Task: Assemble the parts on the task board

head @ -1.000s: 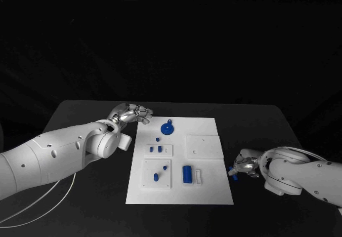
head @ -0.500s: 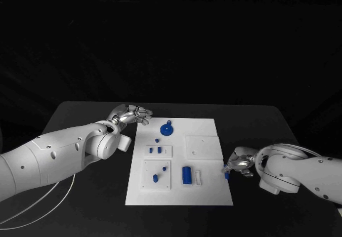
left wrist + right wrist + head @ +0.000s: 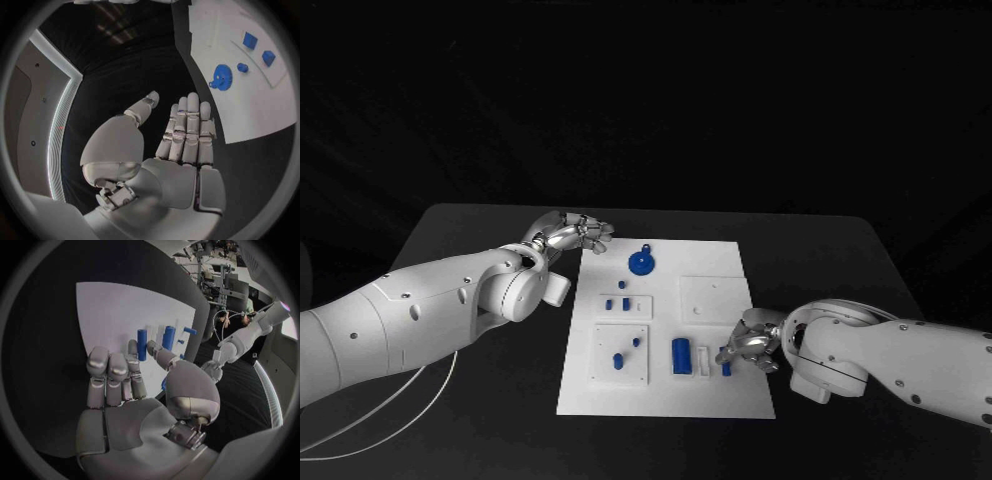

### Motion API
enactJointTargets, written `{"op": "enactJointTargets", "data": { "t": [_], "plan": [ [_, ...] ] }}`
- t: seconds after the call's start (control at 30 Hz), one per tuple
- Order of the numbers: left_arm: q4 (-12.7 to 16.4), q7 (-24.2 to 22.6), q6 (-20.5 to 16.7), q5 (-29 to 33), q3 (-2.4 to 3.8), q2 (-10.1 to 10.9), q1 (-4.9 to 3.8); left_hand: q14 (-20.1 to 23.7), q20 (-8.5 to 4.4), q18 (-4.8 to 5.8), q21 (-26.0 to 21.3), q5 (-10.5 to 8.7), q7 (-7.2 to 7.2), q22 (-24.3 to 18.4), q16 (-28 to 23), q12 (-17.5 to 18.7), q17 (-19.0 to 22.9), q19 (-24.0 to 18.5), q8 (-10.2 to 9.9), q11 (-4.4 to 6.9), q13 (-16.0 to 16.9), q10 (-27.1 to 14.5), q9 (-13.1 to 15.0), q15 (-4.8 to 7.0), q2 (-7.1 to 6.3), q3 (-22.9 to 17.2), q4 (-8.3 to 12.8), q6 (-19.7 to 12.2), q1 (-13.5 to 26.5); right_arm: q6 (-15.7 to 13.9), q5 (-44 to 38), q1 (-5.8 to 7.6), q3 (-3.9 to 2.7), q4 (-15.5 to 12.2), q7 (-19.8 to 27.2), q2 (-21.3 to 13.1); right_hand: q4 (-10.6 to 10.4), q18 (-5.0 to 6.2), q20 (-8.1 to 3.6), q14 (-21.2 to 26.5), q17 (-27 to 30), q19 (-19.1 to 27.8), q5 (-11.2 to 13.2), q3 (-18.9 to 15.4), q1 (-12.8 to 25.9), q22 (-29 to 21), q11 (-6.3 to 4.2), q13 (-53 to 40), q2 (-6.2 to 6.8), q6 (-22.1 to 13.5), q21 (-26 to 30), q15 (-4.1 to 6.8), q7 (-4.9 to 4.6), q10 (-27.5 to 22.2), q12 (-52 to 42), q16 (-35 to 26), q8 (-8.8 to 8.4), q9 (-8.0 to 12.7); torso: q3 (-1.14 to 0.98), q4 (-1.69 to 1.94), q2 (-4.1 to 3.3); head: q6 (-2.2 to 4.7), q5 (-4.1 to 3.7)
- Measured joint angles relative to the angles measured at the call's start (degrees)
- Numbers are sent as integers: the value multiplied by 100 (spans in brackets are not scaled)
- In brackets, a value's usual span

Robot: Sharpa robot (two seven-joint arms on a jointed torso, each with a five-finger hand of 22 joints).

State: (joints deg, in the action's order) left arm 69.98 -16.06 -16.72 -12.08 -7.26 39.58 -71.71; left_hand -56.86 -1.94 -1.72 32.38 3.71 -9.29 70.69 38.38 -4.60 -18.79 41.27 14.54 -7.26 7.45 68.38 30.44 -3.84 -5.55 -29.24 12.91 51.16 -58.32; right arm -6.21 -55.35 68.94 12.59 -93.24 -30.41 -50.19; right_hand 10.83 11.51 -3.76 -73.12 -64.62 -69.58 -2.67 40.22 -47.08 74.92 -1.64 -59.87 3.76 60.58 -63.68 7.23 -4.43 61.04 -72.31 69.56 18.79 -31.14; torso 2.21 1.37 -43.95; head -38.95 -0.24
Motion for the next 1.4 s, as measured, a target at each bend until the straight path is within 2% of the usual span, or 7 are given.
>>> {"op": "enactJointTargets", "data": {
  "t": [0.27,1.0,1.17,1.3,1.4],
  "plan": [
    [0,0,2,0,1,3,0,3,0,0,0,0,0,5,0,0,-1,0,7,0,-1,0,-5,3,0,0,0,0,0,-9,83,-81,-3,72,17,176,16,3,0,-8,0,0,0,12,0,0,0,-6,0,0,0,-8,0,0,5,0,0,6,-5,2,0,-13,24],
    [-6,8,8,0,0,9,0,3,0,0,0,0,16,9,-22,0,-13,0,6,0,-5,0,-5,4,0,0,0,-16,0,-116,122,-82,-4,123,52,347,80,4,0,-39,1,0,0,43,23,-1,0,-19,-22,1,0,2,-1,0,10,-24,0,17,-12,-7,2,-33,79],
    [-14,8,9,0,0,13,0,3,0,0,-23,0,16,8,-22,0,-17,0,6,0,-4,0,-10,4,-3,0,0,-16,-3,-116,92,-83,-2,151,52,375,89,5,-12,-40,1,-32,0,53,23,-1,1,-19,-22,9,0,1,-10,0,11,-23,0,26,-9,-7,2,-26,74],
    [-11,8,10,0,0,13,0,4,0,0,-23,0,16,14,-22,0,-23,0,6,0,-4,0,-10,4,13,0,0,-16,13,-116,78,-86,-2,156,52,387,96,5,-13,-41,2,-32,0,60,22,-1,1,-26,-22,11,0,1,-12,0,22,-23,0,25,-9,-6,2,-24,21],
    [-10,9,11,0,0,13,0,4,0,0,-23,0,15,13,-22,0,-23,0,6,0,-4,0,-10,4,20,0,0,-16,20,-124,60,-88,-2,161,55,394,96,5,-13,-41,2,-33,0,60,22,-1,1,-26,-22,17,0,1,-18,0,24,-23,1,24,-9,-4,2,-27,11]
  ]
}}
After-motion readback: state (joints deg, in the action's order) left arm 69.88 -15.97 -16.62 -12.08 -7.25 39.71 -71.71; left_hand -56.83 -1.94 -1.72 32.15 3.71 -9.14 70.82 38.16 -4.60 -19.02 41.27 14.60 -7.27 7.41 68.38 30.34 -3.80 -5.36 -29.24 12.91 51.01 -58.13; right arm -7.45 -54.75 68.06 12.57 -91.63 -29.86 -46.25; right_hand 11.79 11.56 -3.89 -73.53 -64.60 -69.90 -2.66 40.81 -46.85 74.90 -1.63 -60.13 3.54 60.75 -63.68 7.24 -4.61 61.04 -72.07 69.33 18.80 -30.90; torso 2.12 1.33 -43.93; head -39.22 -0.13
